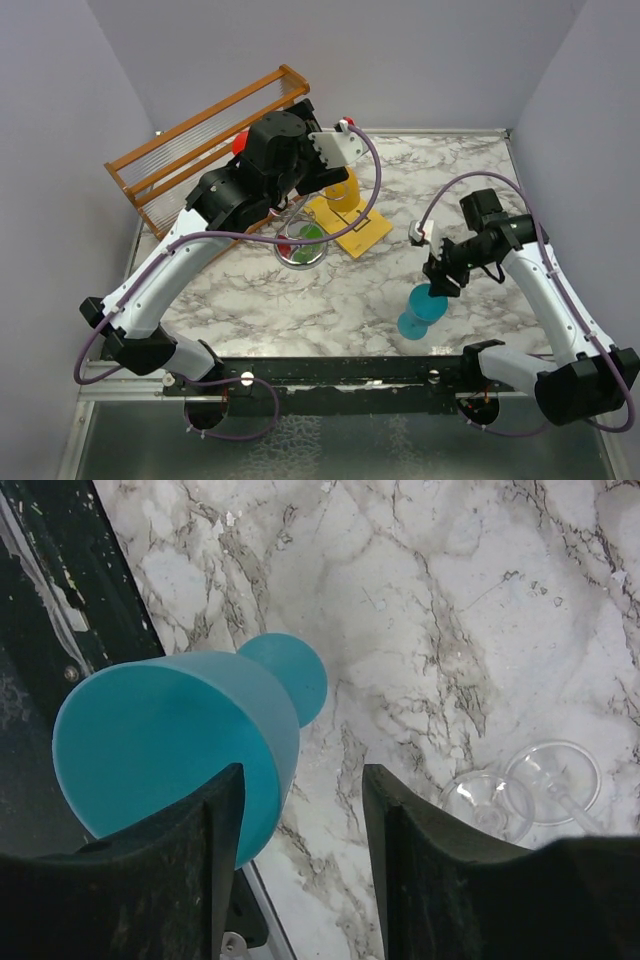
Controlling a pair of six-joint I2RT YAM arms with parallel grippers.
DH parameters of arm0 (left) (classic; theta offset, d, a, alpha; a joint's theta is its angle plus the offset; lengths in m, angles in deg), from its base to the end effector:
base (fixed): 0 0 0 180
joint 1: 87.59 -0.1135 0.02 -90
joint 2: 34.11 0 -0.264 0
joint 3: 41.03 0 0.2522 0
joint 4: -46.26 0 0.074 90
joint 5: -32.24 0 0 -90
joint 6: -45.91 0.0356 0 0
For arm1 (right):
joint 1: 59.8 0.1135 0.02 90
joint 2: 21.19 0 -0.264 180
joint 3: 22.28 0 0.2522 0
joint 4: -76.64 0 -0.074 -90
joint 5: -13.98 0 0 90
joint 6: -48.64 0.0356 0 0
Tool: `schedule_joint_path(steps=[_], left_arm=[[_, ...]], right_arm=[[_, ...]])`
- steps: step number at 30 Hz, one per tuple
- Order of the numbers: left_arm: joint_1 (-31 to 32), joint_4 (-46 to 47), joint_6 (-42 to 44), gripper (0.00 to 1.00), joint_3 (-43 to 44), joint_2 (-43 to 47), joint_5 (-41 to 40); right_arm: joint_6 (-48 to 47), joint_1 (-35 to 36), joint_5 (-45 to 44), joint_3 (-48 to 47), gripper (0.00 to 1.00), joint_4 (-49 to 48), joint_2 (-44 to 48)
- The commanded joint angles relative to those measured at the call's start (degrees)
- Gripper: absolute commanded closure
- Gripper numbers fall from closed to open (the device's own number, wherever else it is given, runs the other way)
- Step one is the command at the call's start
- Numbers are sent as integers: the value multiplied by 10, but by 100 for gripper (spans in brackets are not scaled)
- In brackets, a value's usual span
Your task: Place the wine glass upside down on the wine glass rack
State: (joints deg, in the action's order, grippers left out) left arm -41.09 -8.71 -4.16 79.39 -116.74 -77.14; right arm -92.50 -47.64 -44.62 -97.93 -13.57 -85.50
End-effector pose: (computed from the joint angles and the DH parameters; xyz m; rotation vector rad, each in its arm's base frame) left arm 0.2070 -0.2009 0.4981 1.0941 1.5039 0.2366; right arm 0.1659 0.0547 0.2987 -1.4848 2.2622 0.6255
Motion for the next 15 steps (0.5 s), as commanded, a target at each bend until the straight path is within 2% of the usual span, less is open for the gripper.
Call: schedule_joint_path(steps=[1, 5, 8, 9, 12, 15], left_arm=[[-2, 16, -19, 1, 14, -6, 23], [-2, 17, -24, 1, 16, -7, 26], [-1, 18, -25, 1, 17, -3, 27], [-2, 18, -26, 1, 16, -1, 28], [-2, 21, -34, 1, 18, 3, 33], [-3, 21, -51, 1, 26, 3, 37]], right_arm=[[12, 13, 23, 12, 52, -31, -10], [20, 25, 27, 21, 62, -44, -26], [17, 28, 35, 5, 92, -52, -32], [12, 28, 44, -6, 98, -53, -31], [5, 28, 78, -52, 99, -80, -20], [40, 28, 71, -92, 99, -152, -7]])
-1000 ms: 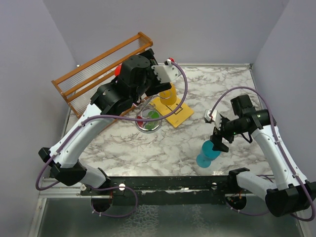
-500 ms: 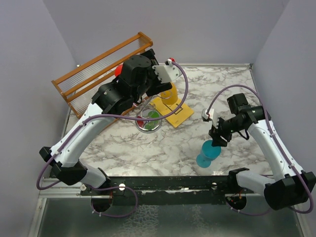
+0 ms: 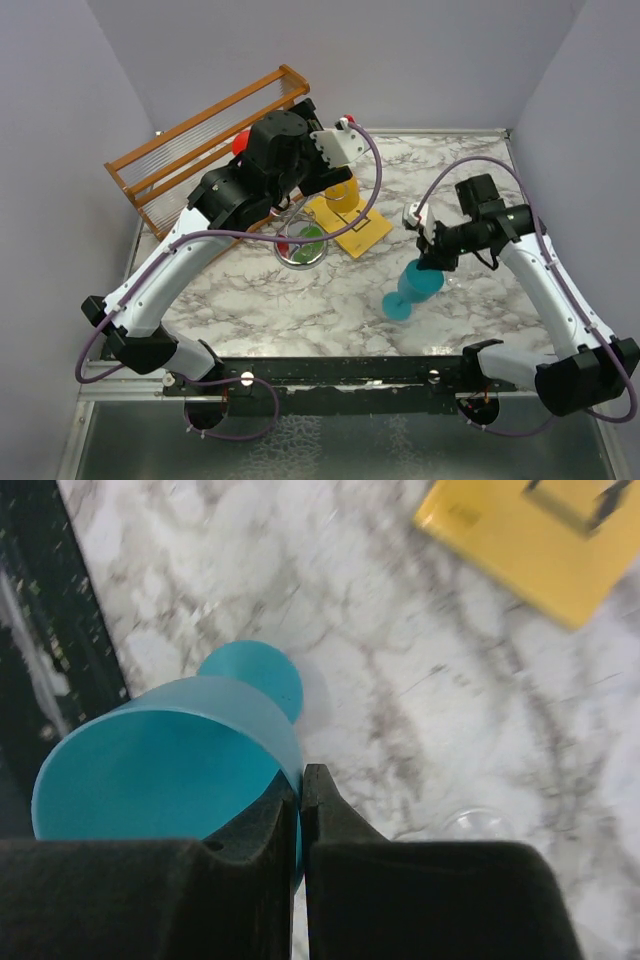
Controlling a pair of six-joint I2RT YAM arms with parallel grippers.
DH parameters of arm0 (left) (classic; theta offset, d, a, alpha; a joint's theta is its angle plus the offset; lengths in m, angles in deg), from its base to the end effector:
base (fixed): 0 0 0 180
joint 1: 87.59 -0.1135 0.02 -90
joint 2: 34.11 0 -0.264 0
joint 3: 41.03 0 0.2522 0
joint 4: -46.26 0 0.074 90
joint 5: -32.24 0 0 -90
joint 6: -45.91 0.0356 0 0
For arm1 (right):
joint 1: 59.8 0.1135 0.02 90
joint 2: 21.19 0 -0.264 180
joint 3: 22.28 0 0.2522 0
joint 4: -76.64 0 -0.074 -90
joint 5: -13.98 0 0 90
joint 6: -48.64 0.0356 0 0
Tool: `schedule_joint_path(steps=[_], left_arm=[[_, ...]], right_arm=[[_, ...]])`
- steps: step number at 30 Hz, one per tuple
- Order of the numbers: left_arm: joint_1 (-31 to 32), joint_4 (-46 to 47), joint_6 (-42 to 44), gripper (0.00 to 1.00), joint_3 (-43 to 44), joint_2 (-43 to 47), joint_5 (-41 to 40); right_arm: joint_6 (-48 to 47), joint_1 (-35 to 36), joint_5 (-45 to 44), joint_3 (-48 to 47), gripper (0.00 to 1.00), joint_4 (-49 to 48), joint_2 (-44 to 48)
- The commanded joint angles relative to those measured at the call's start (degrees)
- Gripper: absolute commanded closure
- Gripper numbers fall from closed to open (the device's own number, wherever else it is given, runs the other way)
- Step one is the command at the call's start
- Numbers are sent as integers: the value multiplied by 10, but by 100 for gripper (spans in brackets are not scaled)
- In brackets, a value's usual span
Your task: Place the wine glass upside down on the wine glass rack
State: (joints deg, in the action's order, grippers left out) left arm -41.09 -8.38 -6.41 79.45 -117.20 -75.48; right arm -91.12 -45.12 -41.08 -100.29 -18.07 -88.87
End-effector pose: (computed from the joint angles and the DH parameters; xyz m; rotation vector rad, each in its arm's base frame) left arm 0.2086 -0.2041 0.4967 1.0818 1.5144 0.1826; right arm 0.1831 0.0690 0.3033 -1.4953 2.1677 0.6849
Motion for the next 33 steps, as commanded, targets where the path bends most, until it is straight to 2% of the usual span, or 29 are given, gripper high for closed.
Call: schedule_joint_path(steps=[1, 6, 12, 13, 15, 23, 29, 33], left_arm=[[-4, 18, -33, 1, 29, 7, 21], [-15, 30, -48, 1, 36, 15, 22], [-35, 70, -104, 1, 44, 24, 16], [-41, 72, -117, 1, 51, 23, 17], [-50, 76, -138, 1, 65, 22, 22], [-84, 91, -220, 1, 83, 22, 52], [-138, 90, -332, 1, 78, 24, 148], [-155, 93, -364, 1, 66, 28, 197]], right_arm=[[36, 3, 24, -85, 99, -127, 27], [101, 3, -114, -141, 99, -254, 31], [143, 3, -448, -130, 99, -498, 10], [135, 3, -468, -131, 99, -522, 3], [135, 3, -486, -141, 99, -547, -18], [207, 3, -460, -161, 99, -600, -44], [397, 3, -458, -113, 99, -727, 16], [565, 3, -490, -157, 99, -683, 7]])
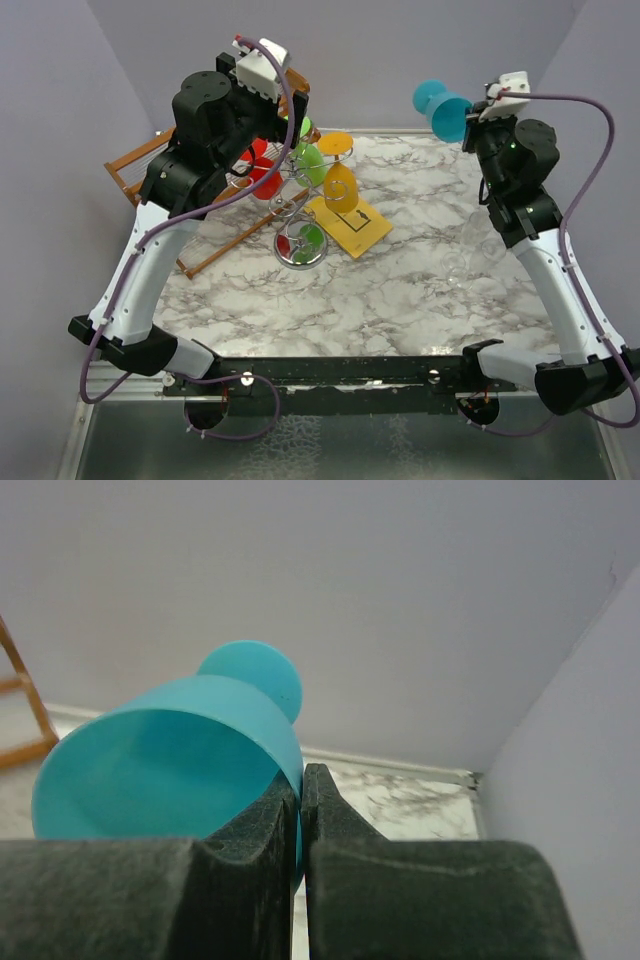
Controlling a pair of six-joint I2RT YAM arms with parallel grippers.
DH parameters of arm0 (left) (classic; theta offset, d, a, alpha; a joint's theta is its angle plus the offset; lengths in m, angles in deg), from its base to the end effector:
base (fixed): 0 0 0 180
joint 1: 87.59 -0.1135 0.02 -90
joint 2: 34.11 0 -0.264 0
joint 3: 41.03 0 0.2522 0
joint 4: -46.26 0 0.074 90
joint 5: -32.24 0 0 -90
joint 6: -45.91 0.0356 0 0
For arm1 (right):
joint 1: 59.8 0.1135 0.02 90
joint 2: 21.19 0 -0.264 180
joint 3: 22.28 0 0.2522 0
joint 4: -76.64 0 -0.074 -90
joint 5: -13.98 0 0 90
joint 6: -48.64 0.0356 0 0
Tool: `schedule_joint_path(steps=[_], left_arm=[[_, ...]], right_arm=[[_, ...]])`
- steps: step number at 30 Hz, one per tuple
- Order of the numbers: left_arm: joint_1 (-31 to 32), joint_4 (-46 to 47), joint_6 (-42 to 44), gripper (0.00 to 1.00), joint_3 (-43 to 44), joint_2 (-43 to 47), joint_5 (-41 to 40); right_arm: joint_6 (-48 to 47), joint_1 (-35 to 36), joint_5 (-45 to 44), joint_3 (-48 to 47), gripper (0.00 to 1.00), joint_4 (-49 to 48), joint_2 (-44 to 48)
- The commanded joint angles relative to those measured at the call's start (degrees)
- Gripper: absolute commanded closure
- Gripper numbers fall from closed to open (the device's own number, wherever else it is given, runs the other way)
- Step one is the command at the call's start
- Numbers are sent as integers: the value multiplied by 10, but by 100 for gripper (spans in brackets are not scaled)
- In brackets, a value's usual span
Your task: Place the wine glass upside down on the wine glass rack
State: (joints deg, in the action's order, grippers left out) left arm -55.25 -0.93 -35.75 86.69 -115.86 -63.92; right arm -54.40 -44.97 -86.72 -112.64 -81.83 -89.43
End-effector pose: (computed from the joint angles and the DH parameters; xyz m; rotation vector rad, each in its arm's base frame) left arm 0.2274 -0.1395 0.5538 0.4756 1.5247 -0.2407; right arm 0.2576 0.0614 0.4548 -0.2317 1.5447 -0.1211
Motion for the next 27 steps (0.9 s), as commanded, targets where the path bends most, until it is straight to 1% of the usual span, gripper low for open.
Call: schedule_joint_path(steps=[1, 5, 9, 11, 12, 14, 16, 18, 20, 27], left_arm=[[-16, 21, -76, 1, -12, 16, 88], [-22, 30, -83, 1, -33, 21, 99], [-25, 38, -90, 1, -51, 24, 119], [-27, 42, -96, 1, -60, 25, 131], [-30, 43, -97, 1, -63, 26, 136], [-33, 45, -99, 1, -67, 27, 150], [-37, 43, -96, 2, -71, 30, 176], [-39, 42, -98, 3, -76, 33, 204], [-42, 42, -102, 4, -80, 36, 226], [-49, 48, -125, 5, -94, 36, 262]], right_arm=[[226, 1, -31, -39, 99, -34, 12], [326, 0, 0, -62, 99, 12, 1], [402, -4, 69, -68, 99, 32, -10], [447, -15, 138, -62, 99, 30, -16], [466, -20, 187, -56, 99, 20, -21], [492, -27, 290, -39, 99, -18, -28], [517, -29, 370, -17, 99, -61, -31], [533, -30, 430, 1, 99, -101, -35], [534, -30, 465, 4, 99, -123, -39], [528, -30, 522, 8, 99, -152, -37]])
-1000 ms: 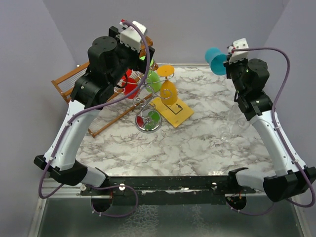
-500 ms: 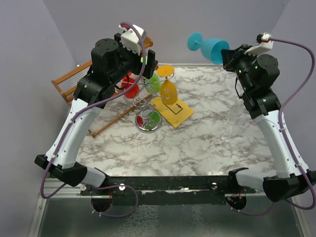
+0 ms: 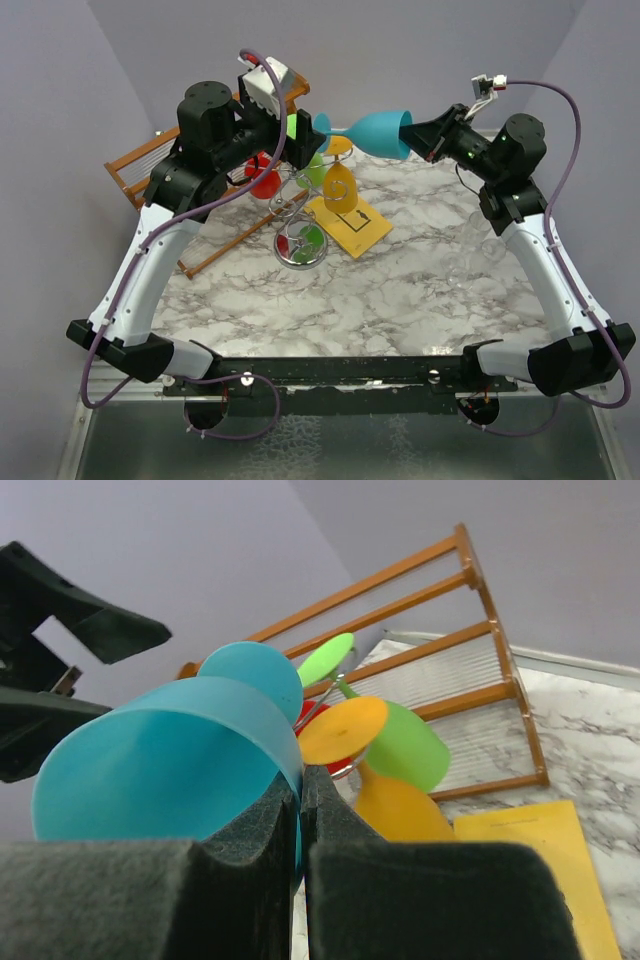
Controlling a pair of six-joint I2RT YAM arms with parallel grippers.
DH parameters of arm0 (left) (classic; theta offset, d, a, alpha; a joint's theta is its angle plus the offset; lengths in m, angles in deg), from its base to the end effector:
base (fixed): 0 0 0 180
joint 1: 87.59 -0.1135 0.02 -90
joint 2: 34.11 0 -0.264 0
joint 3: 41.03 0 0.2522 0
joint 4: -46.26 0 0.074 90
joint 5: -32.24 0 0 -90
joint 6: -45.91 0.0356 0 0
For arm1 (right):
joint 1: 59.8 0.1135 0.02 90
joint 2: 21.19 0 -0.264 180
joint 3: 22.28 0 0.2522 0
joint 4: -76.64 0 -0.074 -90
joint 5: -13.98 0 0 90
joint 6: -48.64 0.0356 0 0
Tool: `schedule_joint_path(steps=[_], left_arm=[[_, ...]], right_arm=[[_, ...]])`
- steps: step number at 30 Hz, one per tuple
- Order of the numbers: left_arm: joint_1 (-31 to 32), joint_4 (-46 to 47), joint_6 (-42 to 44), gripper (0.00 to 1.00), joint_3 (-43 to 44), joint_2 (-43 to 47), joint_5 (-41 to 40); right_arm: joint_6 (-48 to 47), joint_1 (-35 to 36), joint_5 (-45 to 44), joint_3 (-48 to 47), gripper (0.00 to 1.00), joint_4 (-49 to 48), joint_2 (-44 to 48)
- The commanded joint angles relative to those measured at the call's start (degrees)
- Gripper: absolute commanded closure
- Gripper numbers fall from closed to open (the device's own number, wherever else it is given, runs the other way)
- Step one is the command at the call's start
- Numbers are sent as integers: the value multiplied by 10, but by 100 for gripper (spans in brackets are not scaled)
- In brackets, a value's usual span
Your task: Place the wine glass upside down on the wine glass rack
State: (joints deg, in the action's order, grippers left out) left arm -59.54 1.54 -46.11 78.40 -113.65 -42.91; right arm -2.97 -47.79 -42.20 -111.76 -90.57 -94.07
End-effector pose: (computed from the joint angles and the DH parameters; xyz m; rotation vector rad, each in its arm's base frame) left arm 0.2372 -0.1367 0.5257 0.5732 1.5882 -0.6107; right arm 0.2769 0.0792 0.4447 -0.1366 1.6228 1.1309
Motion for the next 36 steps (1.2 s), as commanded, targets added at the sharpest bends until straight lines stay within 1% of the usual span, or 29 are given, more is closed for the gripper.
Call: schedule_joint_path(steps=[1, 5, 11, 16, 20, 28, 32, 36], left_arm=[[-7, 24, -24, 5, -15, 14, 60], [-9, 34, -49, 8, -25, 9, 73], [-12, 34, -78, 16, -30, 9, 55], [-14, 32, -108, 29, -39, 12, 47], [-14, 28, -115, 40, -41, 11, 44], [-14, 29, -130, 58, -45, 7, 55], [-14, 29, -136, 60, -45, 2, 58], [-14, 30, -143, 59, -45, -1, 60]], right_arm=[[15, -1, 81, 0, 99, -67, 10], [19, -2, 91, 5, 99, -77, 12], [16, -2, 96, 5, 99, -82, 13], [8, -2, 89, 4, 99, -77, 13], [0, -1, 86, 0, 99, -74, 14], [-12, -1, 84, -6, 99, -68, 15], [-14, -1, 86, -6, 99, -69, 17], [-16, -2, 90, -6, 99, -70, 19]])
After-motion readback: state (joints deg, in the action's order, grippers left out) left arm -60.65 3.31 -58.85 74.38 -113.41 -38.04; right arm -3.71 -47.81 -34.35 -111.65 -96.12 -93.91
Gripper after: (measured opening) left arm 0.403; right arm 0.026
